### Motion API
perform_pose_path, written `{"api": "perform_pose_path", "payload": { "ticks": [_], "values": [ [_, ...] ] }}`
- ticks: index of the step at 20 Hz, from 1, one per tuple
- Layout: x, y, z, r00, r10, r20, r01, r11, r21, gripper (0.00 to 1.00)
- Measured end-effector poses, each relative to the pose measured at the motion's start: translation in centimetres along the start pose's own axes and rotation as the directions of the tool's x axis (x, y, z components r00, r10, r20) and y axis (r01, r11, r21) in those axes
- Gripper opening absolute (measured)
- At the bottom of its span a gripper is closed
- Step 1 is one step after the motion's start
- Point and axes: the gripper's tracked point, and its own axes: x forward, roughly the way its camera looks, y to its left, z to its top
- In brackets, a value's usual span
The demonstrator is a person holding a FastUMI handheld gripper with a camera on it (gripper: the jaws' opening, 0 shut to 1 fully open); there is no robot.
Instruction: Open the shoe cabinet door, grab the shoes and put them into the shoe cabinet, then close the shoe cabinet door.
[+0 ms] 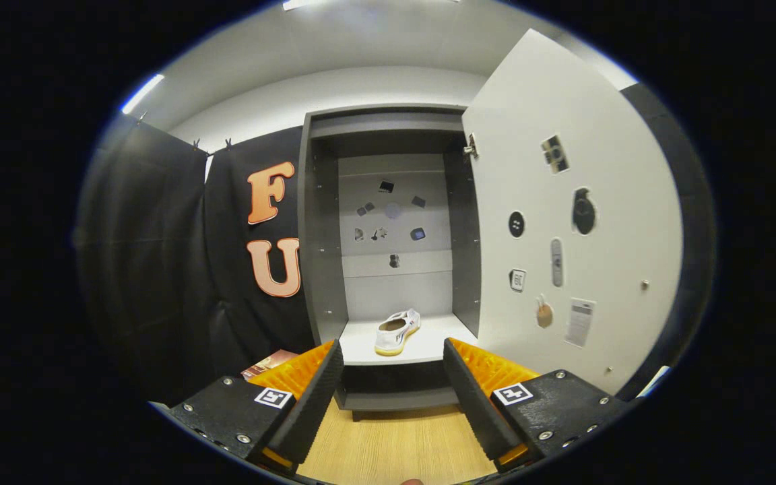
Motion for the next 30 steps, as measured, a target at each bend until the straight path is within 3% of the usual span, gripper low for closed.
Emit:
{"api": "perform_pose_path", "payload": {
  "ticks": [7,14,18,22,30],
  "values": [
    [-8.7,-7.2,0.3,0.99,-0.139,0.027,0.138,0.99,0.017,0.93],
    [-11.3,-18.4,-0.8,0.958,-0.288,0.006,0.288,0.957,0.047,0.93],
    [-9.9,-22.8,-0.3,0.955,-0.297,0.011,0.296,0.954,0.038,0.93],
    [-7.2,-25.2,0.1,0.967,-0.253,0.019,0.252,0.966,0.064,0.94],
    [-4.4,-25.1,0.7,0.981,-0.191,0.036,0.19,0.981,0.023,0.93]
  ]
}}
